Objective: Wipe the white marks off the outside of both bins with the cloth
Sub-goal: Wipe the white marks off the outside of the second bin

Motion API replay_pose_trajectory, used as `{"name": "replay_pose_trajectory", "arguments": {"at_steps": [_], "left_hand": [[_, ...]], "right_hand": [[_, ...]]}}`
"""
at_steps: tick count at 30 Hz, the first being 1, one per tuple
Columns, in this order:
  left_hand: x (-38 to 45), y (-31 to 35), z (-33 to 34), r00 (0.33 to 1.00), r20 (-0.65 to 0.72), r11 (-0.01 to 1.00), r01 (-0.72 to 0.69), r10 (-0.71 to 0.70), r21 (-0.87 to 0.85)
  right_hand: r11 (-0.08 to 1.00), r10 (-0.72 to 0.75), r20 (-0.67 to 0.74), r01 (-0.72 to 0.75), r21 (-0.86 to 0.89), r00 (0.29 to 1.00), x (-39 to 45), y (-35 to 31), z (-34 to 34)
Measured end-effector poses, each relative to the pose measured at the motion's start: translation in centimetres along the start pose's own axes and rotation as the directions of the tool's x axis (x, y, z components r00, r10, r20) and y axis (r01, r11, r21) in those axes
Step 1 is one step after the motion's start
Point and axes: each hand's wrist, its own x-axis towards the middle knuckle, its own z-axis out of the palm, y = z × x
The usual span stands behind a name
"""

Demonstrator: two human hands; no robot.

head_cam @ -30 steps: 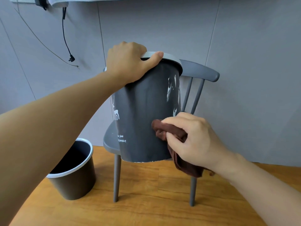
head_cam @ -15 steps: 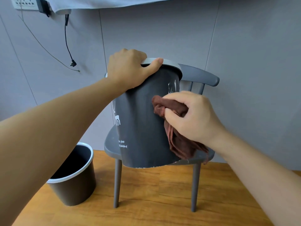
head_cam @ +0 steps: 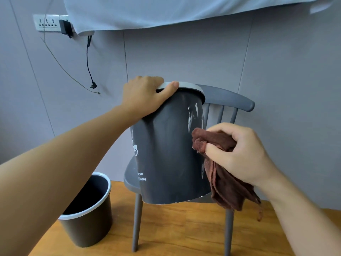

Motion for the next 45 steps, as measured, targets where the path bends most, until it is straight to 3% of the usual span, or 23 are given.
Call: {"name": "replay_pose_trajectory", "arguments": {"at_steps": [6, 12, 17, 19, 22, 26, 28, 32, 35, 38, 45], "left_hand": [[0.9, -1.1, -1.7, 0.959, 0.157, 0.972, -0.233, 0.235, -0.032], [2.2, -1.2, -2.3, 0.935, 0.253, 0.969, -0.245, 0.247, -0.041], [2.1, 0.3, -1.0, 0.967, 0.195, 0.980, -0.185, 0.167, 0.077], [1.8, 0.9, -0.3, 0.973, 0.140, 0.964, -0.204, 0.182, 0.169], [1.5, 1.2, 0.1, 0.974, 0.076, 0.960, -0.224, 0.214, 0.170], [1.6, 0.8, 0.1, 0.977, 0.074, 0.968, -0.209, 0.200, 0.141], [1.5, 0.8, -0.1, 0.979, 0.088, 0.973, -0.194, 0.184, 0.126], [1.9, 1.1, -0.9, 0.977, 0.116, 0.977, -0.192, 0.181, 0.096], [2.7, 1.8, -1.1, 0.977, 0.169, 0.984, -0.149, 0.131, 0.098], [2.9, 2.6, -0.5, 0.973, 0.208, 0.984, -0.130, 0.103, 0.123], [2.2, 3.2, 0.3, 0.987, 0.044, 0.978, -0.158, 0.154, 0.137]], "right_hand": [[0.995, 0.059, -0.083, -0.052, 0.090, 0.995, -0.1, 0.6, 0.3], [0.994, 0.061, -0.098, -0.052, 0.093, 0.993, 0.0, 0.6, 0.6], [0.999, -0.052, 0.055, 0.051, 0.018, 0.997, -0.6, -0.2, 1.1], [0.994, -0.098, 0.099, 0.103, -0.042, 0.990, -1.1, -0.6, 2.1], [0.973, -0.110, 0.205, 0.148, -0.179, 0.972, -1.7, -1.0, 3.3], [0.952, -0.058, 0.481, 0.193, -0.236, 0.875, -2.6, -1.3, 2.8], [0.966, -0.041, 0.521, 0.167, -0.198, 0.853, -2.7, -1.5, 2.1], [1.000, -0.031, 0.220, 0.030, 0.004, 0.975, -1.8, -1.1, 0.3], [0.999, 0.005, 0.030, -0.006, 0.032, 1.000, -1.3, -0.8, -0.7], [0.998, 0.067, 0.000, -0.067, 0.019, 0.998, -1.3, -0.7, -0.6], [0.981, 0.191, -0.028, -0.190, 0.034, 0.981, -0.6, -0.9, -1.5]]}}
